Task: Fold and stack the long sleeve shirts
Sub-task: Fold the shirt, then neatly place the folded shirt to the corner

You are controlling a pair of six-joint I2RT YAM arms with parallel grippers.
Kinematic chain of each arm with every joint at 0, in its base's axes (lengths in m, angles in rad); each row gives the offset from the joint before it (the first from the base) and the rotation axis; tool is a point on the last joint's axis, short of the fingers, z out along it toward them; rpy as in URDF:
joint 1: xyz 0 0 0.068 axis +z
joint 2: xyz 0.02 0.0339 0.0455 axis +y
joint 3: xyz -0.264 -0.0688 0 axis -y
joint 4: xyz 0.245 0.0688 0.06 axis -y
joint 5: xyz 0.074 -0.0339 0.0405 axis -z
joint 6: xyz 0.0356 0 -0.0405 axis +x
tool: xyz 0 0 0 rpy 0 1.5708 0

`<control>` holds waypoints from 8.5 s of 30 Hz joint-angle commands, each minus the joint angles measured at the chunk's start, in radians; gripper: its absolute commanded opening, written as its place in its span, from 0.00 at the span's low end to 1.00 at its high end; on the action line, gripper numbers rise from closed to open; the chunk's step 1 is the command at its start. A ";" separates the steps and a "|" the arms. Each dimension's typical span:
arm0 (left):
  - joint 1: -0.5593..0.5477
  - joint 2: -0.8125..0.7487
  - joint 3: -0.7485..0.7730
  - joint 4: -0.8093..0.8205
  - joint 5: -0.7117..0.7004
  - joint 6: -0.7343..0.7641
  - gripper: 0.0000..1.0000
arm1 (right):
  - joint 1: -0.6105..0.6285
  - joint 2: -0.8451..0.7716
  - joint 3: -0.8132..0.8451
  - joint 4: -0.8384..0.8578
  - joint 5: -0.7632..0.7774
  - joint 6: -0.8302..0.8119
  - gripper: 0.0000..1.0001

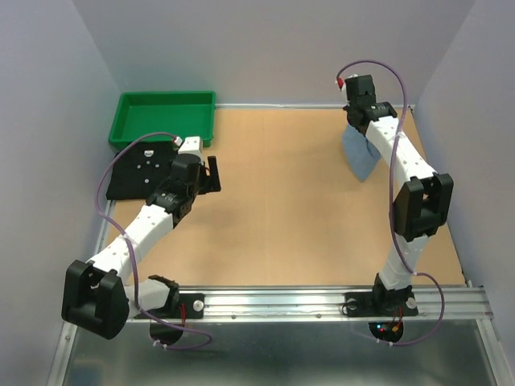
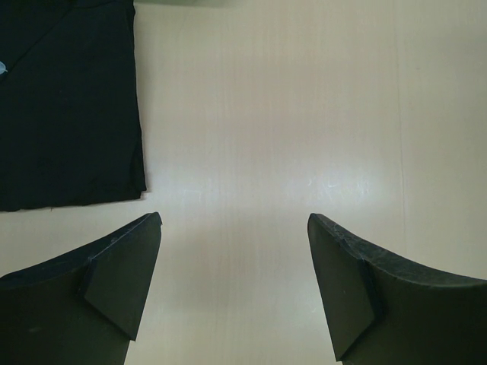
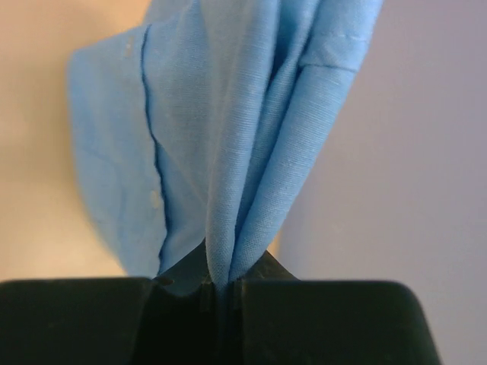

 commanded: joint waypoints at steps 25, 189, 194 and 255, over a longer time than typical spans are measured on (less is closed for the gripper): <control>0.022 0.033 0.030 0.032 -0.033 -0.003 0.88 | 0.347 0.376 -0.175 -0.055 0.218 0.286 0.04; -0.388 0.246 -0.464 0.650 0.013 -1.367 0.98 | 0.254 -0.481 -1.215 0.968 -0.922 1.630 0.01; -0.400 0.263 -0.460 0.668 -0.057 -1.439 0.98 | 0.254 -0.495 -1.196 0.961 -0.934 1.647 0.01; -0.329 0.161 -0.475 0.719 -0.177 -1.107 0.00 | 0.266 -0.871 -1.215 0.687 -0.790 1.337 0.99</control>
